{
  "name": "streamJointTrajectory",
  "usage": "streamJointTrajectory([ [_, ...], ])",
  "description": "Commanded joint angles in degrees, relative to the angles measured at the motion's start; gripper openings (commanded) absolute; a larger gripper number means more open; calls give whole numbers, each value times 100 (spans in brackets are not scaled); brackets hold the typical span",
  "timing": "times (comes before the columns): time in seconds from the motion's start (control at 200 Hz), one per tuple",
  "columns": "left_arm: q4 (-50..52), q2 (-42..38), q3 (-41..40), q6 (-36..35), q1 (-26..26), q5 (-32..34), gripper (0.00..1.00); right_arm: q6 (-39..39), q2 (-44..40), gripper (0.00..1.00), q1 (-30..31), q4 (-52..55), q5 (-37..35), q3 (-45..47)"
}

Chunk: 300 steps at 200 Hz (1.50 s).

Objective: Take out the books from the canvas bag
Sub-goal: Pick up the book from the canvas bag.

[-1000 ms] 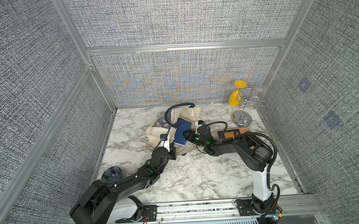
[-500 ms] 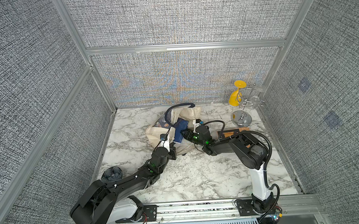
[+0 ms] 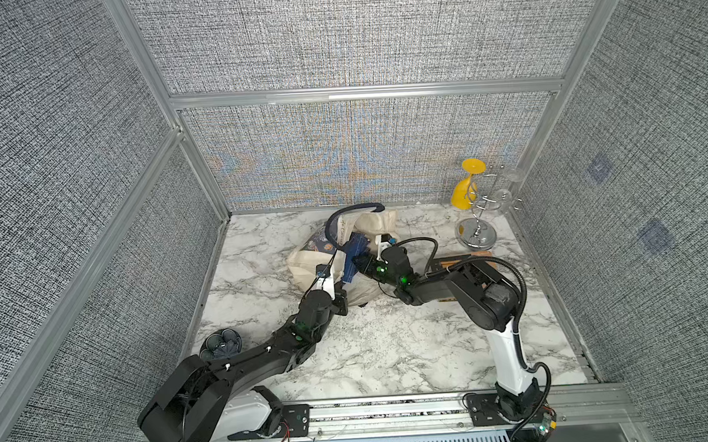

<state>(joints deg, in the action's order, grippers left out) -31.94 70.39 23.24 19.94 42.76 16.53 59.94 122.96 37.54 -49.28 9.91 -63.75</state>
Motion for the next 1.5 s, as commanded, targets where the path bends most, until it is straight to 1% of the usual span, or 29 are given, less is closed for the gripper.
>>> streamJointTrajectory([
  [0.0, -233, -26, 13, -36, 4, -14, 0, -36, -71, 10, 25, -249, 107, 54],
  [0.205, -225, -42, 13, -36, 4, 7, 0, -33, -613, 0, 54, -430, 34, 521],
  [0.525, -192, -113, 3, -26, 4, 25, 0, -95, -1577, 0, 27, -516, -134, 1543],
  [0.745, -189, -106, 5, -22, 4, 25, 0, -164, -2188, 0, -52, -551, -205, 2023],
  [0.995, -179, -122, 5, -22, 4, 34, 0, -457, -3158, 0, -116, -47, -396, 2395],
  [1.02, -172, -123, 6, -18, 8, 34, 0, -661, -3264, 0, -124, 31, -416, 2425],
  [1.121, -163, -134, 5, -25, 4, 43, 0, -809, -3727, 0, -165, 298, -512, 2602],
  [1.191, -164, -131, 5, -17, 4, 48, 0, -896, -4192, 0, -183, 566, -710, 2787],
  [1.246, -163, -133, 5, -22, 4, 52, 0, -970, -4638, 0, -185, 945, -1005, 2929],
  [1.496, -181, -83, 22, 27, 4, -18, 0, -863, -7023, 0, -174, 3455, -2786, 3458],
])
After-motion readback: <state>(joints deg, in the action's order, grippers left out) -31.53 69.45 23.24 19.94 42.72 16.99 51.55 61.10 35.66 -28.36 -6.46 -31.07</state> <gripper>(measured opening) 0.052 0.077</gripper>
